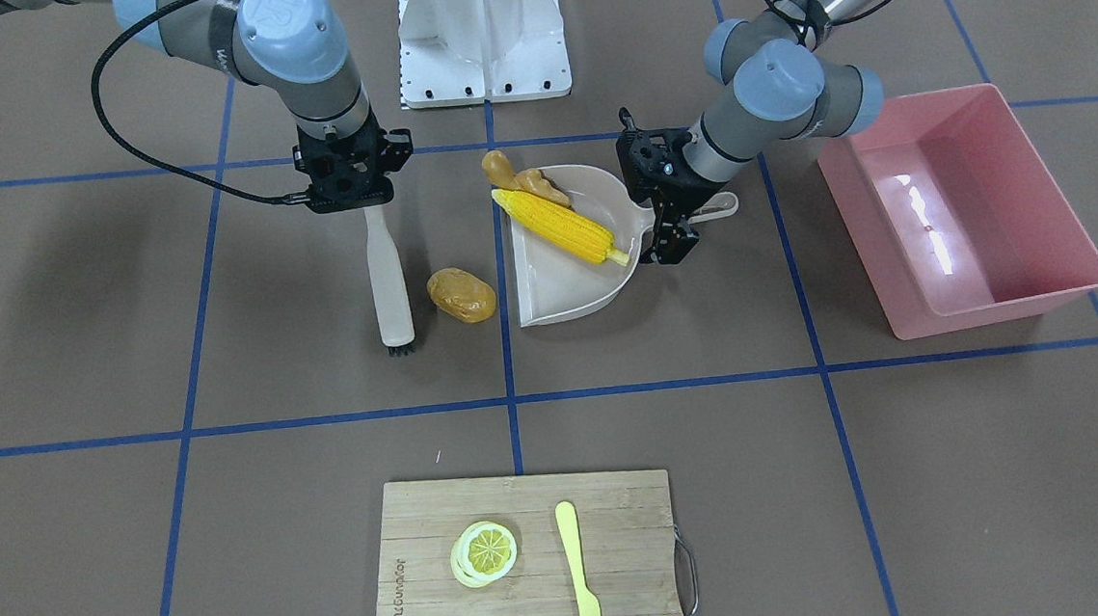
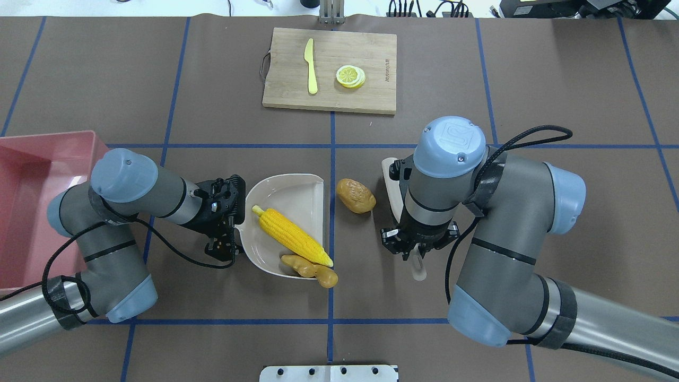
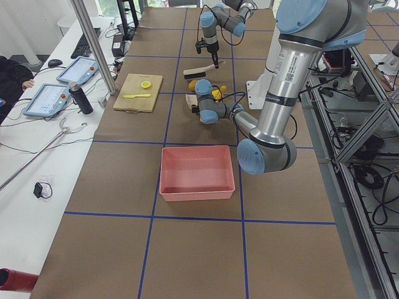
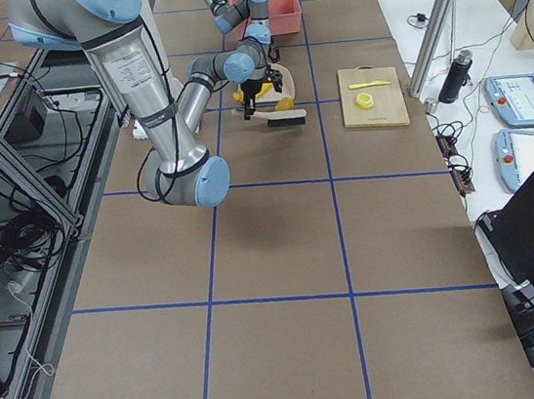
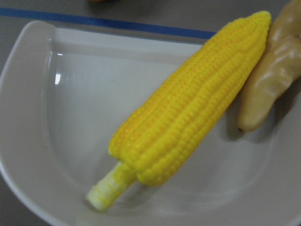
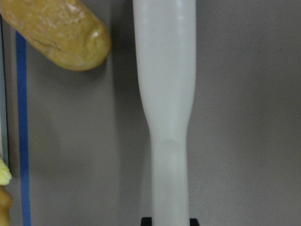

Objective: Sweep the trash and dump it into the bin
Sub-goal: 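Lift the brush and move it behind the potato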

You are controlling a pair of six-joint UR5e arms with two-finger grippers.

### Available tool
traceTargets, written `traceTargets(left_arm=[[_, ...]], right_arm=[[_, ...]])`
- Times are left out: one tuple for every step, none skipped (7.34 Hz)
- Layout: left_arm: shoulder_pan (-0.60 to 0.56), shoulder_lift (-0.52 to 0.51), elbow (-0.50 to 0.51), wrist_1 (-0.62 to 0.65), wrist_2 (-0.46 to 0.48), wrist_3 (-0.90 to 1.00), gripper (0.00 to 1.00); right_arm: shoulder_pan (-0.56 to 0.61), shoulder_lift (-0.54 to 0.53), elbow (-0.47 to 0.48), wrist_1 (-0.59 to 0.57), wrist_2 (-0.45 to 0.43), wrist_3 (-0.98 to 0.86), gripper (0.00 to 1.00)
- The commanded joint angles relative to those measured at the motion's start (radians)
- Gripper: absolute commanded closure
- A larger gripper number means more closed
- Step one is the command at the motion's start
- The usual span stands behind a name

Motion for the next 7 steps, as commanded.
traceTargets(left_arm=[[0.001,0.0,0.0,0.002,0.002,0.0,0.02],[0.001,0.0,-0.001,0.002,0.007,0.0,0.02],[0.001,0.0,-0.003,0.003,0.008,-0.002,0.02],[0.001,0.0,-0.009,0.008,0.01,0.0,0.02],[0.001,0.0,-0.018,0.026,0.01,0.0,0.02],[0.002,0.0,-0.017,0.026,0.016,0.0,0.02],[0.002,0.0,-0.017,0.026,0.016,0.0,0.02]], right_arm=[[-0.027,0.016,-0.019,0.015,0.0,0.006,1.0],[-0.036,0.05,-0.065,0.068,0.002,0.047,1.0],[-0.039,0.088,-0.114,0.119,0.006,0.098,1.0],[-0.039,0.108,-0.125,0.127,0.006,0.109,1.0],[-0.048,0.131,-0.124,0.126,0.008,0.145,1.0],[-0.065,0.162,-0.13,0.125,0.006,0.182,1.0],[-0.07,0.187,-0.144,0.125,0.006,0.186,1.0]])
